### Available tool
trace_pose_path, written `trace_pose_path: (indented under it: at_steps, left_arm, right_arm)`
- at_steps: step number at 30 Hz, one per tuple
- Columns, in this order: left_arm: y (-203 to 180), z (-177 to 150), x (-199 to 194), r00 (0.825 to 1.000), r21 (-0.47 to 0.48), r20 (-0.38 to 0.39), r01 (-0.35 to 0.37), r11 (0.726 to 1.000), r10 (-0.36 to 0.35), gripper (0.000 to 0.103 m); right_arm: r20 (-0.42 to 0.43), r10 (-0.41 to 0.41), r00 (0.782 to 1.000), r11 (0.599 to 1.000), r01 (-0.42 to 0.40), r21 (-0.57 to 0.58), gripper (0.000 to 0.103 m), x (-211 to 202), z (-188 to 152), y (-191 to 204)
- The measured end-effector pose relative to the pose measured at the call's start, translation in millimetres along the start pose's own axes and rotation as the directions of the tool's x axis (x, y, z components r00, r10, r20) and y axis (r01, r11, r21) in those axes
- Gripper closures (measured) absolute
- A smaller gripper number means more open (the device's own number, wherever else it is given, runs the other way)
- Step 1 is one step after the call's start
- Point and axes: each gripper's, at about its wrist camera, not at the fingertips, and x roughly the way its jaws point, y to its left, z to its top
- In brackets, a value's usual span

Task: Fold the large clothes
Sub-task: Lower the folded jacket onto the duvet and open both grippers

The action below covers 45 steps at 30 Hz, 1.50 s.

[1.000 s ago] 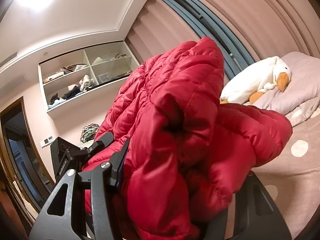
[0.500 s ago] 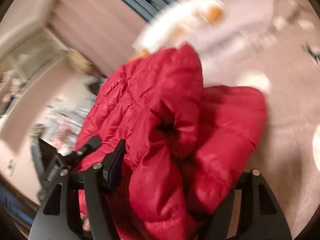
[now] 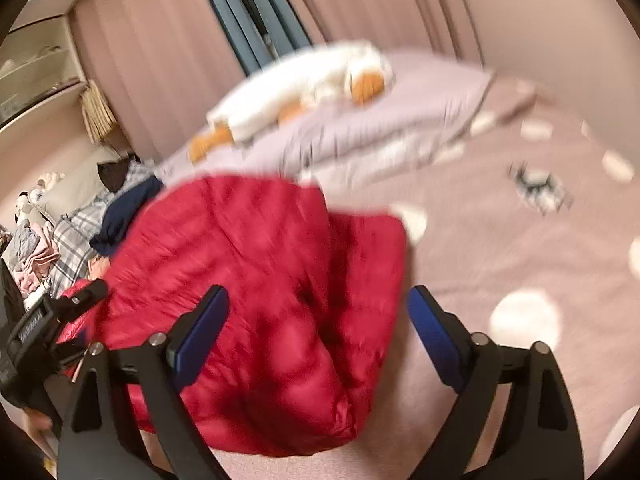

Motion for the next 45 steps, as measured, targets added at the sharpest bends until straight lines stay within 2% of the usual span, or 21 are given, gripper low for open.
trace_pose_path:
  at_steps: [2,4,6,7,8,9,11,12,14,15,16,19,21,24,29,33,36,39,45]
  left_arm:
    - [2.5,5.5,-28.3,0.996,-0.002,0.084,0.04,0.999,-0.04,0.015]
    - [1.0,8.2,-35.7,0.993,0.023,0.102,0.058,0.998,-0.06,0.015]
    - [-4.4,5.2,-33.4,0.995,0.069,0.09,0.026,0.997,-0.033,0.018]
    - [-8.7,4.9,-26.1,0.997,0.081,0.079,0.01,0.997,-0.017,0.022]
    - [-13.0,2.4,-16.7,0.999,0.099,0.05,-0.014,0.995,0.009,0.034]
    - [-17.5,0.2,-5.6,0.999,0.111,0.023,-0.024,0.994,0.022,0.041]
    - [-18.9,-6.6,17.2,0.998,0.132,-0.051,-0.022,0.991,0.029,0.041]
    - [-19.0,-11.1,26.9,0.996,0.14,-0.07,-0.039,0.989,0.049,0.041]
    - [-13.7,-24.4,47.7,0.983,0.183,-0.079,-0.149,0.972,0.165,0.041]
    - [-10.9,-31.0,57.0,0.975,0.206,-0.085,-0.185,0.961,0.205,0.041]
    - [-9.4,-34.3,61.7,0.972,0.215,-0.093,-0.191,0.958,0.215,0.039]
    - [1.9,-47.0,78.9,0.957,0.238,-0.173,-0.188,0.953,0.232,0.037]
    - [10.7,-48.2,80.5,0.958,0.217,-0.185,-0.178,0.96,0.219,0.034]
    - [19.2,-47.8,78.6,0.958,0.179,-0.206,-0.164,0.97,0.2,0.032]
    - [8.5,-46.2,62.9,0.955,0.193,-0.186,-0.195,0.962,0.231,0.032]
    - [0.2,-41.0,40.2,0.96,0.147,-0.172,-0.196,0.97,0.22,0.032]
    - [-4.3,-35.3,25.1,0.964,0.112,-0.158,-0.196,0.974,0.212,0.033]
    - [-10.0,-24.2,0.2,0.972,0.095,-0.086,-0.209,0.973,0.217,0.033]
    - [-18.6,-8.6,-53.8,0.982,0.097,0.045,-0.188,0.977,0.185,0.033]
  right_arm:
    - [0.067,0.044,0.997,0.999,-0.045,0.001,0.008,-21.0,5.6,-1.4]
    - [0.116,0.112,0.987,0.993,-0.114,0.011,0.009,-34.3,9.1,3.1]
    - [0.127,0.173,0.977,0.984,-0.175,0.005,0.014,-36.7,13.3,7.2]
    - [0.121,0.192,0.974,0.981,-0.194,0.002,0.023,-36.2,12.1,12.1]
    - [0.103,0.2,0.974,0.98,-0.201,0.001,0.034,-33.3,8.5,16.8]
    - [0.083,0.194,0.977,0.981,-0.195,0.0,0.039,-26.7,7.6,19.5]
    - [0.037,0.163,0.986,0.987,-0.163,-0.01,0.055,-13.5,3.3,26.1]
    - [0.019,0.151,0.988,0.988,-0.151,-0.018,0.055,-6.7,0.2,27.4]
    - [-0.02,0.137,0.99,0.989,-0.138,-0.046,0.055,10.4,-9.5,28.4]
    - [-0.045,0.121,0.992,0.991,-0.124,-0.057,0.057,22.8,-14.4,27.9]
    - [-0.089,0.095,0.991,0.993,-0.1,-0.055,0.063,39.9,-21.4,24.1]
    - [-0.234,0.08,0.969,0.997,-0.082,0.002,0.063,87.7,-45.5,11.4]
    - [-0.225,0.092,0.97,0.995,-0.096,-0.004,0.063,96.1,-53.8,9.7]
    - [-0.231,0.059,0.971,0.996,-0.071,-0.044,0.063,92.4,-50.6,15.8]
    - [-0.225,0.022,0.974,0.998,-0.036,-0.057,0.062,85.2,-45.9,20.0]
    - [-0.219,0.003,0.976,0.999,-0.012,-0.04,0.061,71.0,-37.7,21.3]
    - [-0.191,-0.002,0.982,0.999,-0.008,-0.053,0.06,52.4,-29.2,26.0]
    - [-0.131,-0.022,0.991,0.998,0.015,-0.053,0.06,25.5,-19.8,31.6]
    - [0.031,0.012,0.999,0.999,-0.011,-0.046,0.06,-46.9,0.2,42.9]
